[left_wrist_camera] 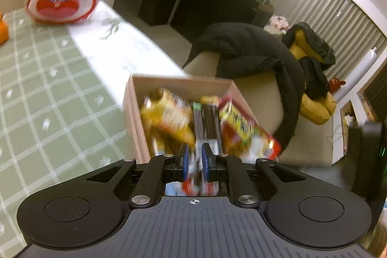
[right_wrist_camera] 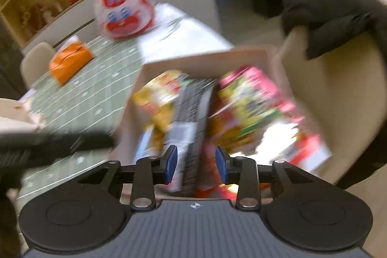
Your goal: Organize snacks
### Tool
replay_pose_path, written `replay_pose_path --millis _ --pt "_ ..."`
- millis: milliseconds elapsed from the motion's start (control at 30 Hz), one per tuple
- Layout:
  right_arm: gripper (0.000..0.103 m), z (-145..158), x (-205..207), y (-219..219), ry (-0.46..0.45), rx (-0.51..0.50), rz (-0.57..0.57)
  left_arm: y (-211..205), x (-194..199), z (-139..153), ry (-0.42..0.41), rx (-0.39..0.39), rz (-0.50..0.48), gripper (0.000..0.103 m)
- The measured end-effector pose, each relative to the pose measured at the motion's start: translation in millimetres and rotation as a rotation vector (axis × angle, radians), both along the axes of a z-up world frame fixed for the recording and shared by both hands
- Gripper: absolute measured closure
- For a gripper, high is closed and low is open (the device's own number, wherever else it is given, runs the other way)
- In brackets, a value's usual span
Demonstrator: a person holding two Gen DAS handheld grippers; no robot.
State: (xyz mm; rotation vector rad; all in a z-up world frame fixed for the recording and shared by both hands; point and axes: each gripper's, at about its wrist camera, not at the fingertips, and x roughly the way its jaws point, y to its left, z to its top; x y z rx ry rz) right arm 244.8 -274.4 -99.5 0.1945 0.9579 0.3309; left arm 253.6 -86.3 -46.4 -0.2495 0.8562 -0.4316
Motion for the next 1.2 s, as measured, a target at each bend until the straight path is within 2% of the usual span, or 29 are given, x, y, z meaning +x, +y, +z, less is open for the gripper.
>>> replay_pose_path --millis 67,133,233,267,300,367,433,500,567,700,833,933,1033,1200 --pt "0.069 -8.7 6.8 7.4 0.034 0.022 -0.016 -7.1 15.0 3.5 -0.033 0.017 -0.022 0.089" --pt "0.069 -5.0 7.6 10.4 0.021 0.005 -0.019 -13.3 26.9 4.0 -0.046 0.042 -0.034 0.089" --pt "0.067 22.4 -3.2 2.6 -0.116 -0.105 -0.017 -16.2 41.4 -6.6 -0.017 0.051 -0.037 0.089" --pt "0.061 29.9 -4.8 -4.7 -0.159 -0.159 -0.030 -16.9 43.2 -10.5 -0.005 0.060 -0.040 0.089" --pt "0.048 34.2 -3.5 -15.7 -0.186 -0.208 -0.051 -16.7 44.1 -14.1 0.007 0.069 -0.041 0.089" --pt "0.038 31.3 4.9 -41.1 -0.171 -0.223 -0.123 -12.9 49.2 -22.7 0.034 0.074 -0.036 0.089" --pt "0.043 20.2 15.1 -64.2 -0.081 -0.162 -0.181 -7.4 51.0 -26.4 0.047 0.061 -0.028 0.089" --pt "0.069 9.9 16.0 -74.7 -0.010 -0.067 -0.198 0.3 51.4 -23.1 0.052 0.035 -0.013 0.089" --pt "0.070 7.2 8.3 -66.3 -0.009 -0.037 -0.181 4.6 51.9 -19.6 0.053 0.005 -0.014 0.089" --pt "0.071 4.6 0.5 -35.4 -0.071 -0.208 -0.155 -4.0 51.2 -17.5 0.074 -0.006 -0.068 0.089" --pt "0.072 5.2 -3.8 -17.1 -0.111 -0.336 -0.137 -16.7 41.0 -13.3 0.047 0.042 -0.121 0.089" --pt "0.072 4.1 -5.6 -10.1 -0.111 -0.361 -0.143 -13.0 39.4 -11.5 0.041 0.058 -0.083 0.089" --pt "0.072 5.5 -12.3 -5.6 -0.136 -0.388 -0.169 1.9 35.4 -7.7 0.039 0.037 -0.032 0.089" --pt "0.073 4.9 -21.3 -0.3 -0.142 -0.375 -0.187 26.1 12.4 0.0 0.029 -0.018 0.041 0.089"
